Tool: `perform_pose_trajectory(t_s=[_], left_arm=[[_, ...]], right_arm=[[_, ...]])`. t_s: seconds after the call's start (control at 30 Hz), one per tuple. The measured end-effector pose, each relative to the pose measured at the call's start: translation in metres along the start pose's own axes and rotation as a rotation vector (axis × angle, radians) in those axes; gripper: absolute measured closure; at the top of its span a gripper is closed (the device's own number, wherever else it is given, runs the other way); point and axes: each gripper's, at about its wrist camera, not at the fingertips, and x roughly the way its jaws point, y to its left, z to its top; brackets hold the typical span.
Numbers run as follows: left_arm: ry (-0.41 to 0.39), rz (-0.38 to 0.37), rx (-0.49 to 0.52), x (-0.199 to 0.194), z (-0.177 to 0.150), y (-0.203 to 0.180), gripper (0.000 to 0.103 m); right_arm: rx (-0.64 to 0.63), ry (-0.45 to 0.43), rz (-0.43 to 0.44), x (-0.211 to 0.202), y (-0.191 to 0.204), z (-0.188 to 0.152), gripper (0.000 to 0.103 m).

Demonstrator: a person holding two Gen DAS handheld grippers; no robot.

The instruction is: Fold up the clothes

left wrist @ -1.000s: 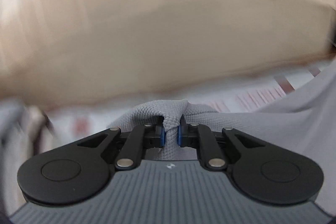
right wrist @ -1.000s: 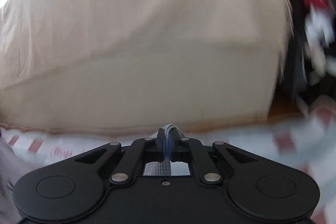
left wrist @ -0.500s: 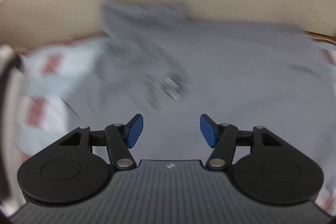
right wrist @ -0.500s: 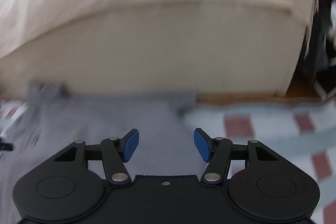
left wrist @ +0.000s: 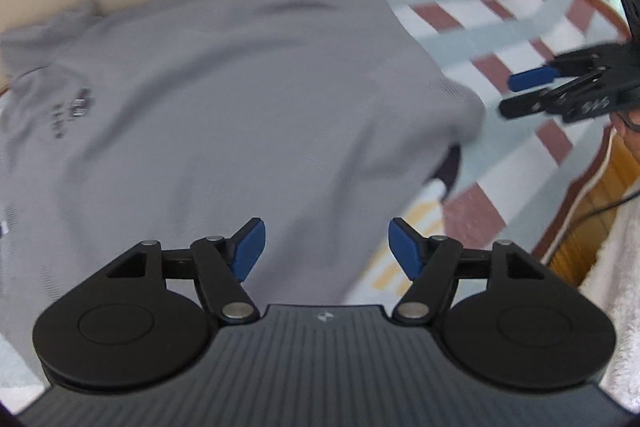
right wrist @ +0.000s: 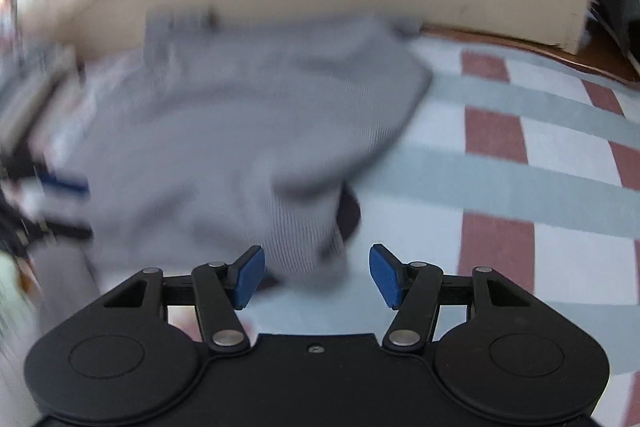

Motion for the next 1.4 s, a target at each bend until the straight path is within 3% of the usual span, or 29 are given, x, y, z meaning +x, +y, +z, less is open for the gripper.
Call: perform_pose_trajectory(t_s=[0.07, 0.13, 0.2, 0.3, 0.4, 0.43, 0.47, 0.5, 0.53, 0.6, 0.67, 0.73, 0.8, 0.87, 0.97, 1.0, 1.07, 1.1, 1.17, 1.2, 1.23, 1.3, 1.33, 1.4], left_arm=[[0.037, -0.04, 0.019, 0.011, 0.001, -0.014, 0.035], [0.069, -0.06, 0.004, 0.022, 0.003, -0.02, 0.035], [0.083, -0.054, -0.022, 0.031, 0.006, -0.023, 0.035], [0.092, -0.054, -0.037, 0.038, 0.008, -0.024, 0.035], [0.089, -0.054, -0.05, 0.039, 0.008, -0.023, 0.035], [0.082, -0.051, -0.054, 0.038, 0.008, -0.022, 0.035], [0.071, -0.045, -0.056, 0.038, 0.008, -0.022, 0.035], [0.052, -0.027, -0.054, 0.037, 0.008, -0.023, 0.035], [0.017, 0.017, -0.035, 0.036, 0.008, -0.025, 0.035], [-0.041, 0.082, 0.027, 0.032, 0.007, -0.031, 0.035], [-0.059, 0.033, 0.019, 0.027, 0.007, -0.029, 0.035], [-0.068, -0.063, -0.029, 0.023, 0.007, -0.024, 0.034], [-0.069, -0.119, -0.065, 0.024, 0.008, -0.022, 0.026], [-0.059, -0.1, -0.065, 0.031, 0.01, -0.024, 0.023], [-0.017, -0.085, -0.036, 0.049, 0.016, -0.026, 0.023], [-0.006, -0.101, -0.026, 0.054, 0.019, -0.026, 0.023], [-0.014, -0.088, 0.014, 0.058, 0.024, -0.024, 0.029], [-0.007, -0.063, 0.038, 0.058, 0.027, -0.025, 0.038], [0.007, -0.08, 0.062, 0.054, 0.03, -0.026, 0.046], [-0.005, -0.096, 0.065, 0.05, 0.029, -0.027, 0.055], [-0.018, -0.095, 0.087, 0.046, 0.027, -0.03, 0.072], [-0.012, -0.051, 0.149, 0.046, 0.022, -0.039, 0.086], [0.0, -0.024, 0.168, 0.049, 0.02, -0.043, 0.09], [0.033, 0.033, 0.171, 0.057, 0.017, -0.044, 0.094]], right_arm=[[-0.074, 0.027, -0.088, 0.009, 0.007, -0.005, 0.04], [-0.151, 0.0, -0.158, 0.013, 0.011, -0.006, 0.04], [-0.19, -0.041, -0.14, 0.013, 0.011, -0.007, 0.04], [-0.218, -0.034, -0.076, 0.021, 0.015, -0.01, 0.041], [-0.341, 0.026, -0.153, 0.042, 0.029, -0.015, 0.044], [-0.373, 0.011, -0.157, 0.043, 0.032, -0.017, 0.049], [-0.4, -0.024, -0.145, 0.04, 0.035, -0.017, 0.071], [-0.417, -0.046, -0.138, 0.037, 0.036, -0.016, 0.086], [-0.415, -0.06, -0.14, 0.034, 0.037, -0.014, 0.093], [-0.359, -0.145, -0.127, 0.02, 0.034, -0.008, 0.093], [-0.237, -0.241, -0.074, -0.001, 0.027, 0.002, 0.093], [-0.107, -0.334, 0.014, -0.022, 0.018, 0.008, 0.093], [-0.041, -0.396, 0.041, -0.036, 0.014, 0.01, 0.093], [-0.017, -0.423, 0.037, -0.041, 0.014, 0.011, 0.101], [0.005, -0.452, 0.067, -0.044, 0.014, 0.013, 0.103], [-0.006, -0.453, 0.041, -0.043, 0.014, 0.015, 0.103], [-0.061, -0.422, -0.091, -0.034, 0.015, 0.017, 0.102], [-0.041, -0.377, -0.099, -0.026, 0.007, 0.018, 0.102], [0.067, -0.293, -0.06, -0.019, -0.011, 0.015, 0.096], [0.134, -0.252, -0.029, -0.016, -0.02, 0.013, 0.094], [0.205, -0.216, -0.001, -0.015, -0.028, 0.009, 0.09], [0.359, -0.156, 0.045, -0.014, -0.04, 0.001, 0.057], [0.445, -0.127, 0.065, -0.012, -0.046, -0.005, 0.034], [0.648, -0.069, 0.136, -0.001, -0.061, -0.02, 0.029]])
